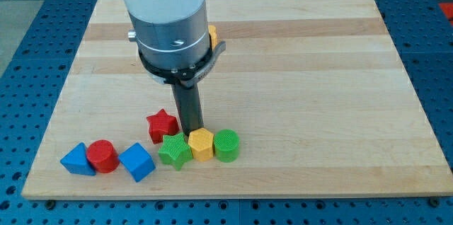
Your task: Point at the red star
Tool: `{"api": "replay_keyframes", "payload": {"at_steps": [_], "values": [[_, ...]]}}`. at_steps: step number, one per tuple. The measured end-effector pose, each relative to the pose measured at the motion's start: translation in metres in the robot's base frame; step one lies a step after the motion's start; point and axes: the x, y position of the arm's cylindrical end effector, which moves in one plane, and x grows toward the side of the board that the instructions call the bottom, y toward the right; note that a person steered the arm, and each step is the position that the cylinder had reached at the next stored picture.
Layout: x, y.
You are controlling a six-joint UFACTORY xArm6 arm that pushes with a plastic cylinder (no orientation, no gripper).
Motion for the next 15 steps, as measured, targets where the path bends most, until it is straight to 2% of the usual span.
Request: {"api": "replay_keyframes", "payload": {"at_steps": [3,4,5,6,7,8,11,13,15], "values": [[0.025,0.003],[0.01,0.02],[-0.03,0.024],[-0.064,0.006],[-0.073,-0.042],[-0.071,-0.079],[-0.041,-0.084],[-0.044,-0.092],[-0.028,-0.092]]}}
